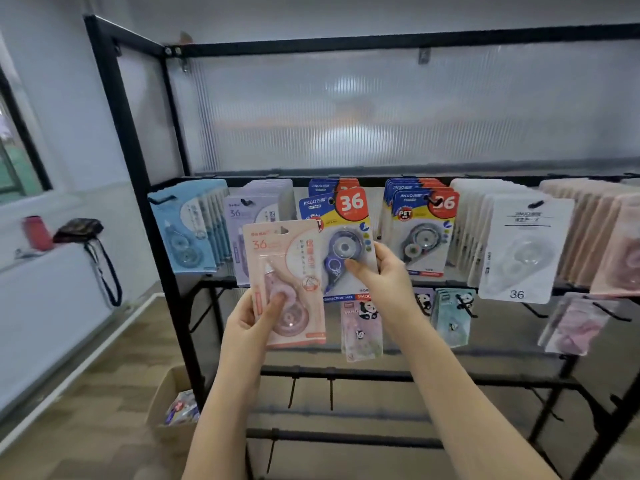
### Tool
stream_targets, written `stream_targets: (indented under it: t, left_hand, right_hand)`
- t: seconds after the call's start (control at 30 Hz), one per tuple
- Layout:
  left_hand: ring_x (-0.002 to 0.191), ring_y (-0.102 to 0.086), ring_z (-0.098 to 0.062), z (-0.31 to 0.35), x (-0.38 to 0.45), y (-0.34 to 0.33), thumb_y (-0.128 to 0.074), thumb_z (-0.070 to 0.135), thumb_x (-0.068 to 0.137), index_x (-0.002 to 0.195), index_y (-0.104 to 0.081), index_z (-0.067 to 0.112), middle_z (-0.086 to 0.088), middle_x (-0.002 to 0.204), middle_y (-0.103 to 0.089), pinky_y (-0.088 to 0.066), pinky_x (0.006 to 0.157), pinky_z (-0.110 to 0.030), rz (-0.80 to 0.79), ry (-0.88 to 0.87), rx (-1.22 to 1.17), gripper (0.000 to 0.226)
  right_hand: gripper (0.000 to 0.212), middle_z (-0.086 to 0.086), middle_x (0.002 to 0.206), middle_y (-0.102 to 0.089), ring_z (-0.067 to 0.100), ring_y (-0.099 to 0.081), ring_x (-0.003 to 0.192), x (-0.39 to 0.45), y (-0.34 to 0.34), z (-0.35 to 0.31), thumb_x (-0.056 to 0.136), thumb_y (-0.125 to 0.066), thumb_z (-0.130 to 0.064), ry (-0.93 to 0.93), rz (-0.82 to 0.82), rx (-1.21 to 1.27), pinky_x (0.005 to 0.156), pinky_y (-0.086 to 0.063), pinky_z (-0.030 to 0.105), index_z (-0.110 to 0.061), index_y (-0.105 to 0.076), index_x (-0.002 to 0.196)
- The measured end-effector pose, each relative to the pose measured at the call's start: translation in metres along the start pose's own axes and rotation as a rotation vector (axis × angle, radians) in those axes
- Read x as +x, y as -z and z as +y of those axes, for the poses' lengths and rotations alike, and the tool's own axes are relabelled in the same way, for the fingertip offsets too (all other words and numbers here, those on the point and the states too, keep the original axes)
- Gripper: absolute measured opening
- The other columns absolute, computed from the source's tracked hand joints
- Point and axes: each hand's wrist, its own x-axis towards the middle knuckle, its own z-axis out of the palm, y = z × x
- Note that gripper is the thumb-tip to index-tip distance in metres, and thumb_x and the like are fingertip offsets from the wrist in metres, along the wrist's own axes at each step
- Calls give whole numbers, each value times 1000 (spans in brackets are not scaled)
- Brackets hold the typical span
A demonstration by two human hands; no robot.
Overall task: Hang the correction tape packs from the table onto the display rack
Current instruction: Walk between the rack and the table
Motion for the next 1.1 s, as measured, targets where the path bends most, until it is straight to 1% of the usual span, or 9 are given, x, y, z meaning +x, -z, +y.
stream_targets:
  t: [0.07,0.2,0.33,0.47,0.67,0.87,0.93,1.03,1.1]
  left_hand:
    - [87,-70,-17,-1,0,-1,-75,49,61,100,-67,21,-4,97,-74,-54,74,-26,25,2,2,48]
    - [91,-70,-20,-3,-2,-1,-71,34,75,106,-65,18,-5,99,-74,-54,77,-29,10,27,10,35]
    - [89,-71,-18,-3,0,4,-64,28,76,107,-65,17,-4,97,-74,-56,71,-23,-12,46,19,33]
    - [88,-71,-18,-2,5,13,-63,24,79,110,-64,15,-5,99,-74,-56,69,-21,-55,77,6,32]
    - [90,-71,-17,-3,10,30,-63,29,77,111,-63,17,-3,99,-74,-55,70,-21,-106,114,5,36]
    - [100,-68,-22,-12,9,40,-63,32,80,117,-62,16,-5,107,-72,-54,88,-34,-168,171,15,40]
    - [100,-68,-23,-19,6,39,-63,31,79,116,-62,15,-6,107,-72,-54,88,-34,-206,200,-3,41]
    - [97,-69,-20,-31,2,35,-65,33,77,115,-62,16,-3,104,-73,-52,84,-31,-275,233,-11,42]
    - [93,-70,-19,-41,-1,28,-66,34,74,113,-63,16,-2,101,-74,-53,81,-30,-313,266,-23,43]
  right_hand:
    - [21,-9,103,-69,1,-62,94,5,0,6,89,-65,-15,-25,6,4,73,-47,14,-25,-61,107]
    - [20,-10,101,-67,0,-59,92,20,-5,20,90,-64,-17,-88,45,7,71,-43,18,-22,-60,109]
    - [9,-3,87,-62,11,-54,78,60,-11,34,91,-62,-20,-133,98,-105,65,-40,25,-15,-60,98]
    - [14,-4,78,-55,17,-49,79,92,-18,48,91,-63,-22,-184,141,-83,62,-37,26,-11,-57,96]
    - [46,9,107,-59,26,-53,98,106,-23,67,92,-56,-43,-335,191,-242,80,-38,34,-6,-55,118]
    - [39,12,127,-57,29,-54,116,60,-29,93,96,-55,-21,-415,152,-503,90,-42,34,-3,-50,130]
    - [32,13,123,-58,28,-55,116,36,-26,104,96,-52,-14,-399,90,-598,93,-43,34,-2,-51,126]
    - [20,6,105,-61,24,-59,106,3,-16,110,96,-49,-11,-327,14,-740,80,-42,27,-5,-58,112]
    - [25,8,111,-62,22,-58,107,-14,-6,107,97,-48,-14,-274,9,-825,85,-44,29,-3,-59,117]
